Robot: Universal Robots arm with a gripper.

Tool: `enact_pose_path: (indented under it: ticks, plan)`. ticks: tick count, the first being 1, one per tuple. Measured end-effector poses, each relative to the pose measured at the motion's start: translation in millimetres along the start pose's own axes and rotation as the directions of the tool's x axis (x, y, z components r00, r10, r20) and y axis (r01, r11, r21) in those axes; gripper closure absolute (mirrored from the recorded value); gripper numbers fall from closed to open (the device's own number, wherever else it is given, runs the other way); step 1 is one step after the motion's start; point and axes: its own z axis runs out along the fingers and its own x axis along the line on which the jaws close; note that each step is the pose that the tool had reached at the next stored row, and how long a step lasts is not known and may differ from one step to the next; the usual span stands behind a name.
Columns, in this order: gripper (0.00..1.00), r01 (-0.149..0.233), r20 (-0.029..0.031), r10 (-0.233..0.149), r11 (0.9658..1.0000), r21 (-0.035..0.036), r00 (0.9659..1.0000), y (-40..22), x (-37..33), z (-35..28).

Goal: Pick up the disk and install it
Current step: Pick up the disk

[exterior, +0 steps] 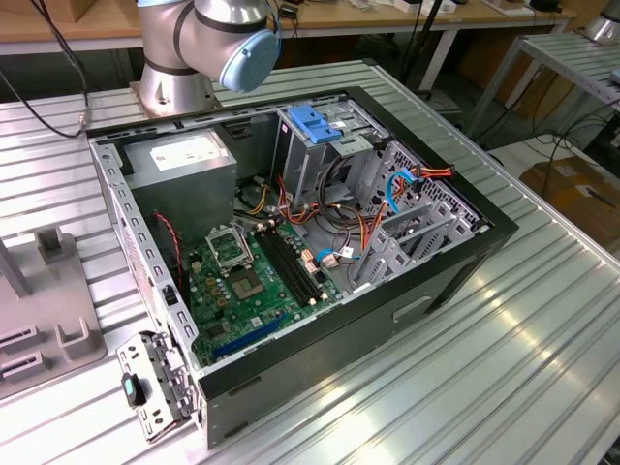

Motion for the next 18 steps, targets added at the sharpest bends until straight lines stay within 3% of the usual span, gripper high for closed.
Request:
enact_pose_path:
  ticks: [6, 15, 18]
  plan:
    - [0.65, 0.0, 0.0001, 0.0, 1.0, 0.0, 1.0, 0.0, -0.9, -23.6]
    - [0.65, 0.0, 0.0, 0.0, 1.0, -0.0001, 1.0, -0.1, -1.8, -52.1]
    - [0.65, 0.0, 0.0, 0.0, 1.0, 0.0, 1.0, -0.1, -2.1, -59.0]
